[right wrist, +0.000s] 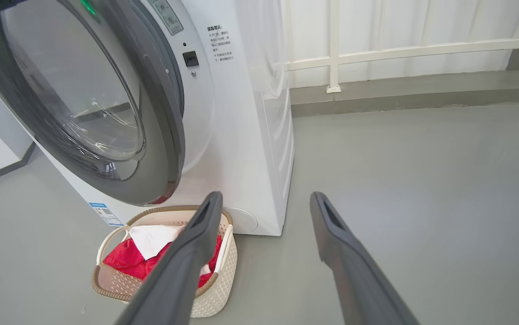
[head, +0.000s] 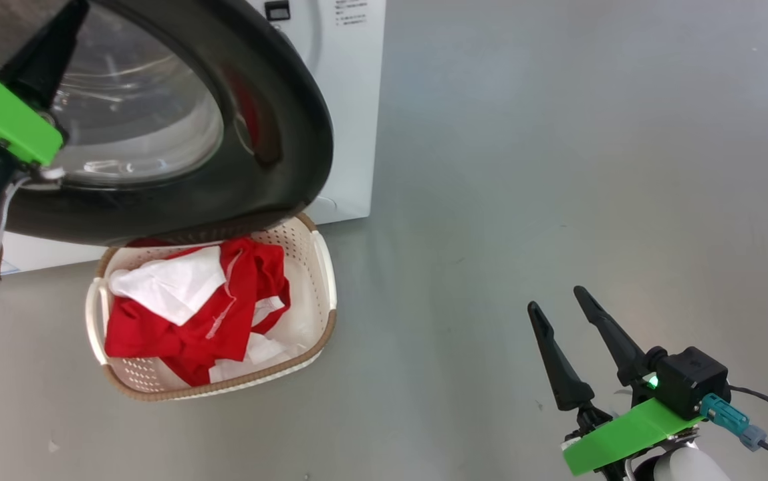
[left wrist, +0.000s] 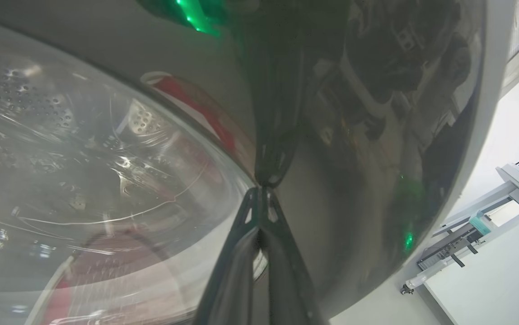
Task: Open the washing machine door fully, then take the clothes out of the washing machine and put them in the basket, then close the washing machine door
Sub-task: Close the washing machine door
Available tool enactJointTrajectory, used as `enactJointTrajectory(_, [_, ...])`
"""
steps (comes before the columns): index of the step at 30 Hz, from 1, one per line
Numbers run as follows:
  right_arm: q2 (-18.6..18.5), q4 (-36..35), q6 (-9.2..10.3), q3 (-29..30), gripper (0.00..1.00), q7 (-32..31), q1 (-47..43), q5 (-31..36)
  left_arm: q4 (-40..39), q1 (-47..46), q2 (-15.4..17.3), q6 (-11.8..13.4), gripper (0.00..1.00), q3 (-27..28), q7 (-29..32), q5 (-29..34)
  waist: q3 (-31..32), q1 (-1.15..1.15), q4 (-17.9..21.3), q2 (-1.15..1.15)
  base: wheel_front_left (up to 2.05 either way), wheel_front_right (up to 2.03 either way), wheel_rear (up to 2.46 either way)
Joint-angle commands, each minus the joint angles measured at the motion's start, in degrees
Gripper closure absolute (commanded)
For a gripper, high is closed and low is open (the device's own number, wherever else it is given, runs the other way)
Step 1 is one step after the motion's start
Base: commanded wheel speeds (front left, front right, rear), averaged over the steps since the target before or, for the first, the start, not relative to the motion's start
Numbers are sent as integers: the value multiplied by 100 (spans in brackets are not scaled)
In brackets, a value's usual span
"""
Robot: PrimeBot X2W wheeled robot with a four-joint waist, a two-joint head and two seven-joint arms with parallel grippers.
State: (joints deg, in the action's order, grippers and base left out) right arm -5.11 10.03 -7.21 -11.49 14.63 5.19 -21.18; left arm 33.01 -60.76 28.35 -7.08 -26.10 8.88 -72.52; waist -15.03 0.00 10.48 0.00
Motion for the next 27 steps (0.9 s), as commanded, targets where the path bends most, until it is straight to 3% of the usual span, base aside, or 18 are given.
enactJointTrajectory(1, [-6, -128, -28, -75, 0, 37, 131, -65, -81, -307, 281, -41, 100, 169, -60, 40, -53, 0, 60, 0, 0, 0, 0])
enactJointTrajectory(11, [5, -118, -28, 1, 0, 37, 143, -42, 167, -372, 243, -41, 100, -212, -303, -234, -8, 0, 0, 0, 0, 0, 0])
enactJointTrajectory(27, [-245, -122, -28, 108, 0, 37, -90, -3, -668, 1162, 468, -41, 99, -584, -1296, -809, 382, 0, -643, 0, 0, 0, 0])
